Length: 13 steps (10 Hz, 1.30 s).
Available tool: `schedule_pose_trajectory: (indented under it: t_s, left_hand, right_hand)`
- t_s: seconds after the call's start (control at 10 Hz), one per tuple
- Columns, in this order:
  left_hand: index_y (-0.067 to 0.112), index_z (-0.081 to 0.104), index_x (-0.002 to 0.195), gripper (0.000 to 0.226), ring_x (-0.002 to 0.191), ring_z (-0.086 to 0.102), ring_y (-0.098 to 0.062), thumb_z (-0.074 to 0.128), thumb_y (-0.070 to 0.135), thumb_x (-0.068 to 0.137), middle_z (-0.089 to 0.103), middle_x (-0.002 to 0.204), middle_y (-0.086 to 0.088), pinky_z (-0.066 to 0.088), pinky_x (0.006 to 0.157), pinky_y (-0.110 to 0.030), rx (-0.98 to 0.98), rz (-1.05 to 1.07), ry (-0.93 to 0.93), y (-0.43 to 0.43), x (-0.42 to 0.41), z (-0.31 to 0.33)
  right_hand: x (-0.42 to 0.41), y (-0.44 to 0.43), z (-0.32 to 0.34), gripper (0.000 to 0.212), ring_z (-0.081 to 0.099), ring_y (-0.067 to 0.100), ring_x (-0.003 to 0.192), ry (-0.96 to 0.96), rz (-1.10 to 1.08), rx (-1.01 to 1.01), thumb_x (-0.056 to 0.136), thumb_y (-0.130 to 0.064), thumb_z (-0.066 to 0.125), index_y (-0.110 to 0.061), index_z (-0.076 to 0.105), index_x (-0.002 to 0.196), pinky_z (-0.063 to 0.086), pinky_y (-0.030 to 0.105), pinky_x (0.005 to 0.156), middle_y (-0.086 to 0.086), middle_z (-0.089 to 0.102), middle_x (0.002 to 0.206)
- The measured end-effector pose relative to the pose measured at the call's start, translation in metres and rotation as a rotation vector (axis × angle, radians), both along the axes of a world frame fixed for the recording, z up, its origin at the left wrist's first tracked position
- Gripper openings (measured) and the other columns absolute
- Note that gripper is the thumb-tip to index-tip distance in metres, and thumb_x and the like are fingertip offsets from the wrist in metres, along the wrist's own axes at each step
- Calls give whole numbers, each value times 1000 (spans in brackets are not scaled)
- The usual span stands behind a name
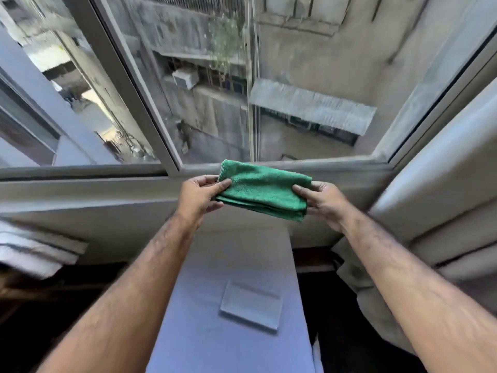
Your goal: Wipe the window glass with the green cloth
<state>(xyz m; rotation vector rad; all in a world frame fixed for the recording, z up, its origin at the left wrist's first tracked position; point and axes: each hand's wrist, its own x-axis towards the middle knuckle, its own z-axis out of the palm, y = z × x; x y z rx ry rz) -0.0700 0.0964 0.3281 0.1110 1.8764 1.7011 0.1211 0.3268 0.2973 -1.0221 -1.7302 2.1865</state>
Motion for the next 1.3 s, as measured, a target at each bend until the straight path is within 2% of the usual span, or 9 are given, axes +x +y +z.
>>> schedule_pose_trajectory:
  t_s: [0.1, 0.4, 0.6, 0.8, 0.9, 1.0, 1.1, 1.2, 1.3]
  left_hand:
    - [20, 74, 85, 14, 51, 66, 2, 88, 18, 82, 78, 66, 13, 52, 41, -14, -80, 3, -58, -13, 11, -66]
    - [19, 74, 86, 19, 49, 63, 1, 90, 13, 79, 77, 66, 12, 51, 41, -14, -296, 9, -251, -65, 44, -265]
    - [1, 70, 118, 33, 83, 69, -22, 82, 6, 88, 74, 102, -12, 59, 51, -22, -491, -65, -281, -98, 70, -364]
    - [12, 73, 107, 22, 86, 71, -22, 81, 5, 88, 76, 112, -18, 62, 51, -20, -647, -102, -207, -117, 89, -429]
    - [8, 78, 110, 28, 85, 73, -21, 86, 10, 84, 80, 106, -15, 67, 74, -33, -718, -146, -129, -119, 95, -449]
    - [8, 80, 110, 30, 92, 76, -26, 88, 15, 82, 81, 101, -11, 64, 93, -40, -767, -178, -38, -121, 101, -463]
    - [15, 79, 101, 20, 87, 70, -22, 87, 17, 83, 72, 93, -1, 57, 79, -31, -828, -209, 109, -122, 104, -468]
    - [19, 66, 102, 21, 86, 61, -18, 82, 17, 88, 63, 99, 1, 44, 70, -27, -878, -270, 244, -123, 106, -468]
    - [17, 61, 117, 29, 95, 63, -18, 77, 23, 93, 63, 118, -2, 48, 76, -28, -898, -345, 327, -119, 108, -460]
  right_hand:
    - [17, -16, -67, 8, 81, 11, 75, -81, -7, -56, 94, -16, 80, -15, 83, 101, 68, 28, 72, 0, 86, 94]
    - [55, -72, -252, 13, 82, 12, 73, -317, -49, -179, 88, -5, 85, -2, 81, 100, 66, 22, 62, 7, 84, 89]
    - [78, -113, -350, 29, 76, 24, 82, -511, -28, -200, 94, 6, 74, 14, 73, 121, 67, 25, 65, 27, 77, 112]
    - [95, -144, -426, 22, 81, 40, 102, -690, -101, -121, 85, -3, 87, 5, 81, 105, 66, 56, 96, 25, 82, 107]
    - [96, -152, -444, 24, 82, 35, 86, -775, -51, 13, 81, -13, 93, 4, 77, 81, 67, 59, 88, 24, 82, 89]
    - [96, -156, -453, 40, 70, 15, 55, -862, 4, 173, 79, -24, 96, -12, 62, 62, 69, 46, 67, -1, 68, 55]
    - [95, -157, -449, 39, 64, 13, 56, -1012, 123, 430, 85, -40, 88, -21, 57, 75, 46, 29, 48, -7, 68, 67]
    - [89, -152, -442, 36, 63, 24, 71, -1051, 287, 625, 93, -46, 78, -20, 53, 92, 41, 29, 55, 2, 70, 87]
    - [78, -145, -428, 35, 64, 27, 83, -960, 397, 765, 97, -44, 75, -18, 54, 106, 52, 35, 66, 5, 72, 101]
